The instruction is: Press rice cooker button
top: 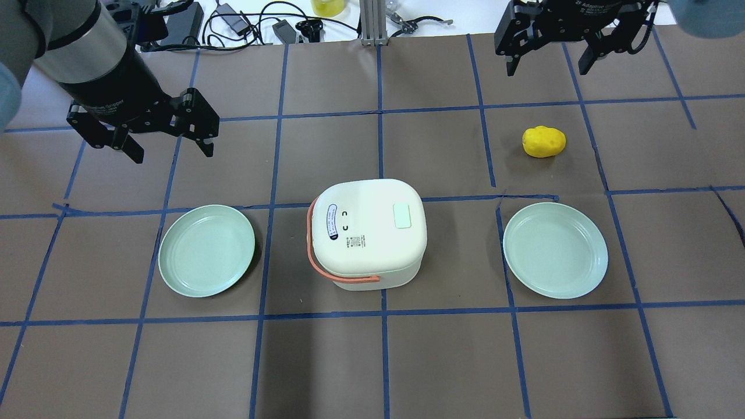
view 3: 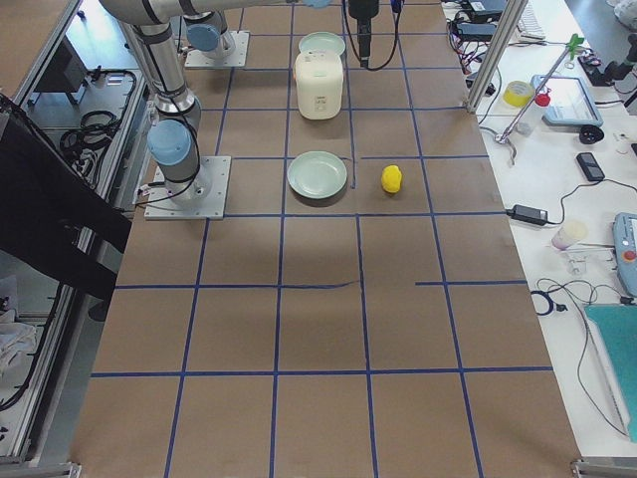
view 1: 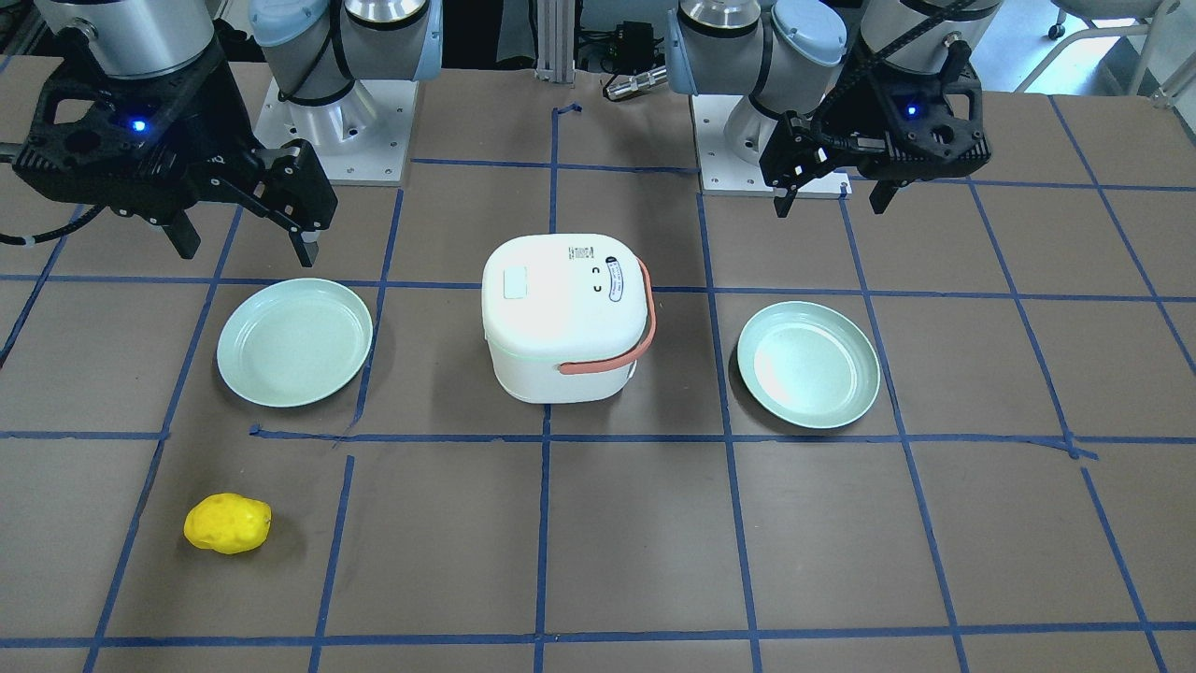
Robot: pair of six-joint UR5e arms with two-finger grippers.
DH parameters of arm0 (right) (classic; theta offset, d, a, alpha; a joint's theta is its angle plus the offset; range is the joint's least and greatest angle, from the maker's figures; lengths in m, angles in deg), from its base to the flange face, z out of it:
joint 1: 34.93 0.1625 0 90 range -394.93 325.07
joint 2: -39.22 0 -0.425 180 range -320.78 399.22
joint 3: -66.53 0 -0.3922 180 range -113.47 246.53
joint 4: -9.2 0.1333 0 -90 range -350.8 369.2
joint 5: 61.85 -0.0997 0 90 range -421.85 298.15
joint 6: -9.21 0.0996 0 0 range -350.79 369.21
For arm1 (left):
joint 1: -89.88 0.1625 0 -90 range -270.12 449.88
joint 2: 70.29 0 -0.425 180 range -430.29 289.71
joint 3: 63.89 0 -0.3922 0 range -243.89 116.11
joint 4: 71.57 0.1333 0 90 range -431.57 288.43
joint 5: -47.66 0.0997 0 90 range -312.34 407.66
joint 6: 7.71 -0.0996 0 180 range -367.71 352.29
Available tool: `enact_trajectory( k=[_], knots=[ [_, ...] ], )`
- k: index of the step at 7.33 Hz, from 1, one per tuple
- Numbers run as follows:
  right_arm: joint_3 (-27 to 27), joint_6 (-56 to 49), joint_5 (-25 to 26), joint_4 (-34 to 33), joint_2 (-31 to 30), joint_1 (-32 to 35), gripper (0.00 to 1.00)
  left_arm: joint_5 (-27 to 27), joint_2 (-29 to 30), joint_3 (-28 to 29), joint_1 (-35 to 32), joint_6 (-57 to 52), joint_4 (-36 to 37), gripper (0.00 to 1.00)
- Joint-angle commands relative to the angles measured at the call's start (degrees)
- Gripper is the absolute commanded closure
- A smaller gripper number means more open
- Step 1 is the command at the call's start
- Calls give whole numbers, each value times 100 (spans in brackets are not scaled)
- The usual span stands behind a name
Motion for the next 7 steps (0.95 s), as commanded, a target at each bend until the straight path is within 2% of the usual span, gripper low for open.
enact_trajectory(
  k=[1,2,4,5,6,7],
  knots=[
    [-20,0,-38,140,0,26,35,0,0,0,0,-2,0,0],
    [-29,0,-195,255,-9,43,61,0,0,0,0,-2,0,0],
    [-160,78,-328,422,70,410,83,0,0,0,0,-2,0,0],
    [-431,96,-337,388,88,717,91,0,0,0,0,-2,0,0],
    [-677,323,-355,353,105,842,95,0,0,0,0,-2,0,0],
    [-897,847,-494,48,175,991,97,0,0,0,0,-2,0,0]
  ],
)
